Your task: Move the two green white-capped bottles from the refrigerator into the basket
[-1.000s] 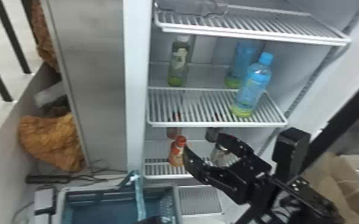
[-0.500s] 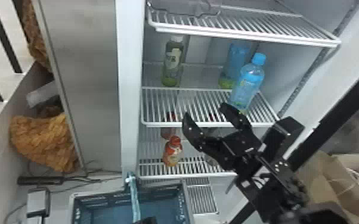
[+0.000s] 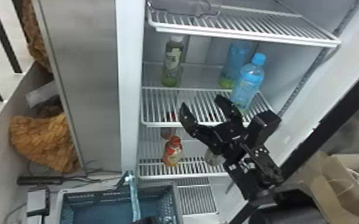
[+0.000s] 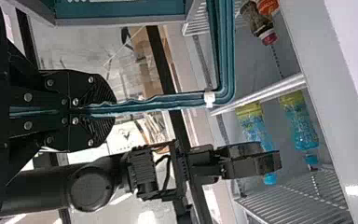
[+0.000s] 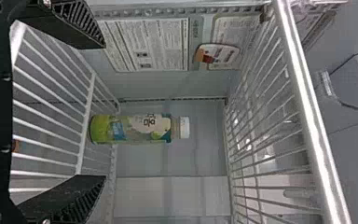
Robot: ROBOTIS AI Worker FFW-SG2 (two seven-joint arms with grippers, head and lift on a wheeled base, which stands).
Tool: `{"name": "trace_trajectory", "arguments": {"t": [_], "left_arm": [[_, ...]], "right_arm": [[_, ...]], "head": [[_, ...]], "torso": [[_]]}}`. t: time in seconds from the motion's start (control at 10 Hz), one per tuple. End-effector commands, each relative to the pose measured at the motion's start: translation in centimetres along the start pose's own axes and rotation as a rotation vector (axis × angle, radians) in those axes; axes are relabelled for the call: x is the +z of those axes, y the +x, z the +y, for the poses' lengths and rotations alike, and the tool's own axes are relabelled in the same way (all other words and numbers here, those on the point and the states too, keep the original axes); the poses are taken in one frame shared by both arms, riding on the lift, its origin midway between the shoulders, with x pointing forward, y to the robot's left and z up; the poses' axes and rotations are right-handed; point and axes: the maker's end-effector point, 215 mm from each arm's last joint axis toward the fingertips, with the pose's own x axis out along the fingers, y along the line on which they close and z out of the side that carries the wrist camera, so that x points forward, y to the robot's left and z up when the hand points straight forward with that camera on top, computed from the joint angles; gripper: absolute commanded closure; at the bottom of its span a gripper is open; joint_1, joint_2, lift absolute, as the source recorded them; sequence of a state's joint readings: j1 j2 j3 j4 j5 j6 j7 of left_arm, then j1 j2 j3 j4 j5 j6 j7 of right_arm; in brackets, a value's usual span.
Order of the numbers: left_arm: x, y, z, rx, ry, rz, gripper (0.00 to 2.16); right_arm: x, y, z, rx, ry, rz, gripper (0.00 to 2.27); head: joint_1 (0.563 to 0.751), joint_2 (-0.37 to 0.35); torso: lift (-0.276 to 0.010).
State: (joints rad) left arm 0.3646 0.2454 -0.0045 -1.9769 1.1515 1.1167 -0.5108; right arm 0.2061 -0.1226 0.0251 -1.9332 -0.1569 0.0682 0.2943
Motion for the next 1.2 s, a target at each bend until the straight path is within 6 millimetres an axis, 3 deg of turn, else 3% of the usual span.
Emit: {"name": "trace_trajectory", "arguments": {"t": [0.0, 0.6, 1.1], "left_arm": [[0.1, 0.3, -0.2, -0.005, 0.007, 0.005, 1.19], [0.0, 0.4, -0.3, -0.009, 0.003, 0.011, 1.18], [0.1, 0.5, -0.4, -0.011, 0.005, 0.010, 1.18]], "right_arm": [[-0.2, 2.0, -0.2, 0.007, -0.013, -0.013, 0.03], [-1.0, 6.7, -1.2, -0.006, -0.029, -0.016, 0.03], [-0.1, 10.1, -2.0, -0.023, -0.063, -0.025, 0.03]], "head": [[0.695, -0.219], [0.695, -0.200], [0.695, -0.180]], "torso": [[-0.004], [-0.004], [-0.004]]}}
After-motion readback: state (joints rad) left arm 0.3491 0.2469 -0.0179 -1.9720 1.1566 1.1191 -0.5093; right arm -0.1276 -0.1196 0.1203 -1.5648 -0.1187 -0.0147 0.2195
